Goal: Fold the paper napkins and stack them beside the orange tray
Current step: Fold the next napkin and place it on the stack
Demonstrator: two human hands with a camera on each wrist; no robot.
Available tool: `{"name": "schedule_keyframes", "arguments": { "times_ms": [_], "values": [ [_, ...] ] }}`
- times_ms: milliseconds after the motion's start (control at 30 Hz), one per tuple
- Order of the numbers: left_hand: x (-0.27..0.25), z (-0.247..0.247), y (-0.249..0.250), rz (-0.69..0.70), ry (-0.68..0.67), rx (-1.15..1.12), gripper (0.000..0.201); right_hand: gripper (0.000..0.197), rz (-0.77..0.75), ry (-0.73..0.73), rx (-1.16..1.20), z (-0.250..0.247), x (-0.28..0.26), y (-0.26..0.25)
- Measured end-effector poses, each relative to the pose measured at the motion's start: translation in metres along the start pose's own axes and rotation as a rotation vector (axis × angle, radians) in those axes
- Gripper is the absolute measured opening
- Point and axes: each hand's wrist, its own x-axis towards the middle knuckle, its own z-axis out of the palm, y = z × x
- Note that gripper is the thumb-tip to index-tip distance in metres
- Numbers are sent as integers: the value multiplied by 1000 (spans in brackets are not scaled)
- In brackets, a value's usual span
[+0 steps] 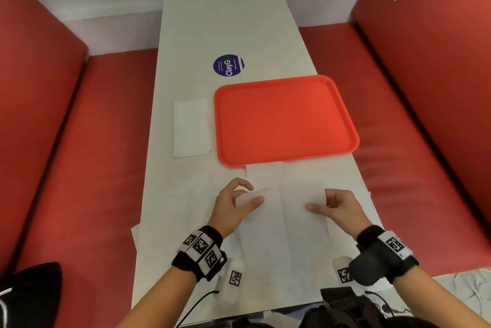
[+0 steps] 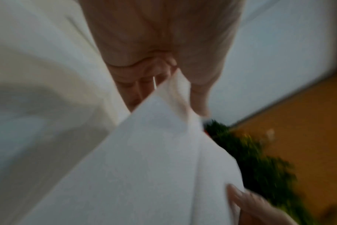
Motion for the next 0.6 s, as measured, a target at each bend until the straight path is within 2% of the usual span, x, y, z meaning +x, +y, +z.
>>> {"name": "schedule_keyframes", "arguments": {
  "times_ms": [33, 67, 133, 167, 233, 300, 333, 400, 467, 500, 600],
  "values": [
    [1, -4, -2, -49, -34, -45, 41, 28, -6, 3, 80, -1, 0, -8],
    [1, -6, -6, -95, -83, -48, 48, 31, -4, 28, 137, -1, 2, -11],
    [1, -7, -16, -141, -154, 29, 42, 42, -4, 58, 173, 1, 7, -16],
    [1, -6, -19, -146, -143, 50, 32, 43, 20, 59, 140, 2, 9, -17],
    [2, -6, -19, -171, -62, 10, 17, 29, 37, 25, 90, 5, 11, -20],
    [2, -9, -14, -189, 13, -70, 17, 11, 41, 0, 11, 9, 11, -22],
    [3, -12, -11, -187, 42, -101, 19, 15, 45, 7, -24, 11, 10, -23],
    [2, -18, -4, -178, 79, -120, 15, 37, 60, 31, -18, 16, 10, -28],
    [-1, -25, 4, -153, 53, -142, 15, 43, 65, 32, 11, 21, 11, -36],
    [-2, -28, 8, -141, 23, -153, 20, 39, 52, 37, 25, 23, 12, -41],
    [-7, -32, 27, -94, -83, -191, 33, 9, 15, 34, 86, 31, 14, -58]
  ]
}}
